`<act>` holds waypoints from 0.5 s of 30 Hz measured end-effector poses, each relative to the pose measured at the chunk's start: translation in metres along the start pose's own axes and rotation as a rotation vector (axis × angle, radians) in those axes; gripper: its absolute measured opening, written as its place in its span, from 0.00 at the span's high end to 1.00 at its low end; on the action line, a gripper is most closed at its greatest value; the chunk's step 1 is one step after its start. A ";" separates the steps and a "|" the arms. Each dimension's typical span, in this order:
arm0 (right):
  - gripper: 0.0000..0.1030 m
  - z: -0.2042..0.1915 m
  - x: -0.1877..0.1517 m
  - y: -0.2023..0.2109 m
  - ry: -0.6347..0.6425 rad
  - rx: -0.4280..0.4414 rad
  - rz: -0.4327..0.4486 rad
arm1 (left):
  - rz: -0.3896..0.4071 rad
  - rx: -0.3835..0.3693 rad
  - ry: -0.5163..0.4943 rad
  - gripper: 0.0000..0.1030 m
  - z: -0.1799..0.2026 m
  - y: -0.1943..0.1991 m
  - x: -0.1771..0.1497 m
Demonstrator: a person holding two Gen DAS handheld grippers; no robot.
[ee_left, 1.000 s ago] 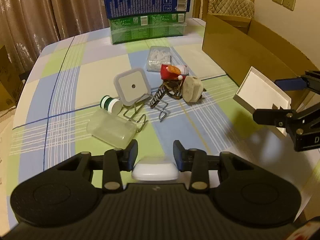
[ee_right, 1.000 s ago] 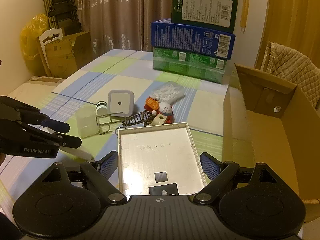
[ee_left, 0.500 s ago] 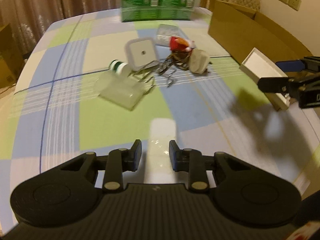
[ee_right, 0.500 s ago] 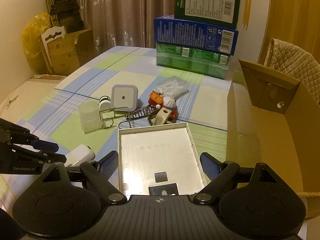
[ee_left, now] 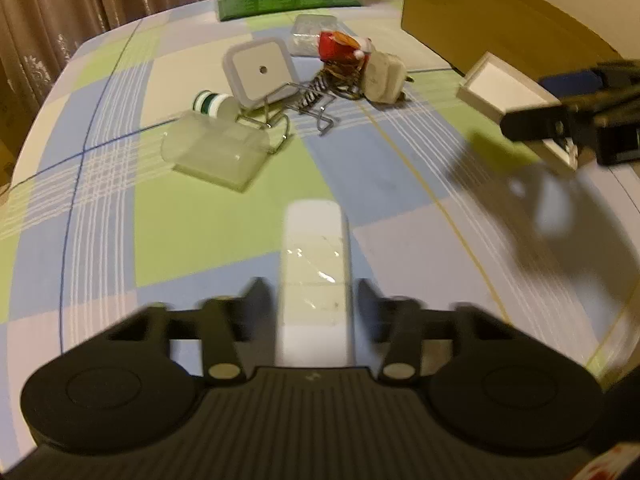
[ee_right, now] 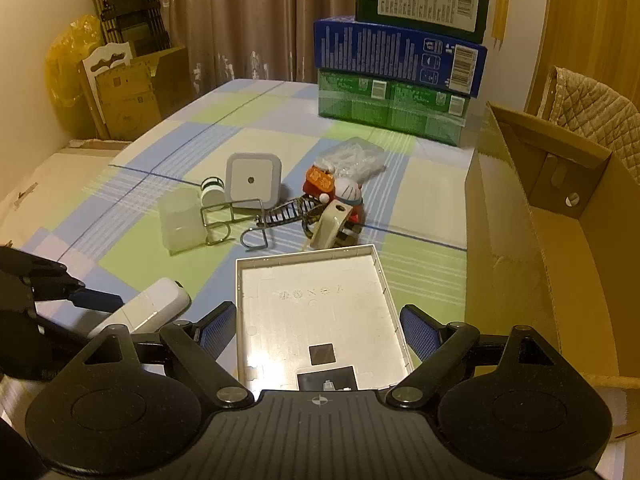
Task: Organize rigid objects
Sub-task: 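Lift the white stick with the left tool while the right tool keeps the lid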
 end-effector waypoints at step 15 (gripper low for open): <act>0.18 0.000 0.005 0.011 0.001 -0.002 0.020 | 0.045 -0.011 0.003 0.67 -0.002 0.023 0.028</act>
Point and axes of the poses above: each gripper's, at about its wrist camera, not at the fingertips, and y roughly against the way its jaws point, z to its right, x to its top, the point moved 8 cm from there along -y, roughly the way its jaws point, and after that the axes turned 1 degree about -z, right-handed, at the moved point
